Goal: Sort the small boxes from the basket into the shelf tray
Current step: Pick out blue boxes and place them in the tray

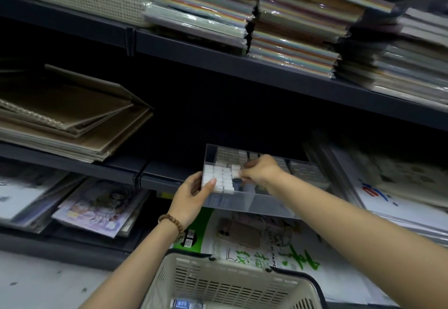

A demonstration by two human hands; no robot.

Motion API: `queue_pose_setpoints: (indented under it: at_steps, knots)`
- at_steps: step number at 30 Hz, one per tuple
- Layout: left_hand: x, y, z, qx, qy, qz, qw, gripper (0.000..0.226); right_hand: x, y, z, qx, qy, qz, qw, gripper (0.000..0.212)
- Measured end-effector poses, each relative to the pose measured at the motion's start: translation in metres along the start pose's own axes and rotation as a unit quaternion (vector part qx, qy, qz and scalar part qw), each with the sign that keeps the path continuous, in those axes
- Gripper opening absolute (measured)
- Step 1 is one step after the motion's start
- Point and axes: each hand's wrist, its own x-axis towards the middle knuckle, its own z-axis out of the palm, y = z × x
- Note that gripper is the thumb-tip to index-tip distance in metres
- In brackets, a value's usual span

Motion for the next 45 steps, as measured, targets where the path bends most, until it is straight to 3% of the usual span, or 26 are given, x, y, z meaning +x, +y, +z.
queue_pose_setpoints:
  at_steps: [3, 10, 14, 17, 22, 26, 30, 33, 36, 39, 42, 45]
  knots:
    - [-0.001, 0.000, 0.001, -0.007, 0.007, -0.006, 1.000, 0.060, -0.001, 0.000, 0.001, -0.020, 0.009, -0.002, 1.000, 0.017]
    - [-0.008, 0.002, -0.005, 0.006, 0.002, 0.014, 1.000, 0.054, -0.009, 0.001, -0.003, -0.053, -0.026, -0.052, 0.997, 0.020]
    - [-0.014, 0.000, -0.009, 0.025, -0.003, 0.029, 0.999, 0.045, -0.014, 0.004, -0.008, -0.059, -0.056, -0.092, 0.992, 0.044]
    - [-0.018, 0.004, -0.006, 0.030, -0.003, 0.038, 0.999, 0.036, -0.018, 0.005, -0.009, -0.097, -0.056, -0.123, 0.986, 0.034]
    - [-0.035, 0.010, -0.015, 0.056, -0.028, 0.029, 0.998, 0.058, -0.032, 0.001, -0.019, -0.128, -0.099, -0.161, 0.974, 0.042]
    - [-0.065, -0.006, -0.034, 0.155, -0.069, 0.021, 0.985, 0.070, -0.062, 0.020, -0.045, -0.090, -0.110, -0.211, 0.967, 0.044]
    - [-0.099, -0.050, -0.042, 0.210, -0.147, -0.026, 0.966, 0.060, -0.100, 0.075, -0.058, 0.044, -0.146, -0.171, 0.973, 0.036]
    - [-0.119, -0.095, -0.037, 0.263, -0.206, -0.078, 0.939, 0.046, -0.114, 0.138, -0.035, 0.122, -0.213, -0.071, 0.967, 0.028]
    - [-0.129, -0.146, -0.023, 0.292, -0.281, -0.165, 0.899, 0.038, -0.114, 0.209, 0.018, 0.086, -0.299, 0.055, 0.949, 0.022]
    - [-0.133, -0.200, -0.003, 0.346, -0.383, -0.254, 0.818, 0.037, -0.112, 0.272, 0.083, 0.029, -0.376, 0.147, 0.914, 0.027]
    - [-0.143, -0.256, 0.009, 0.396, -0.464, -0.330, 0.721, 0.043, -0.113, 0.319, 0.143, -0.031, -0.443, 0.169, 0.880, 0.030]
    - [-0.158, -0.299, 0.018, 0.385, -0.536, -0.335, 0.672, 0.040, -0.122, 0.349, 0.186, -0.029, -0.487, 0.197, 0.850, 0.032]
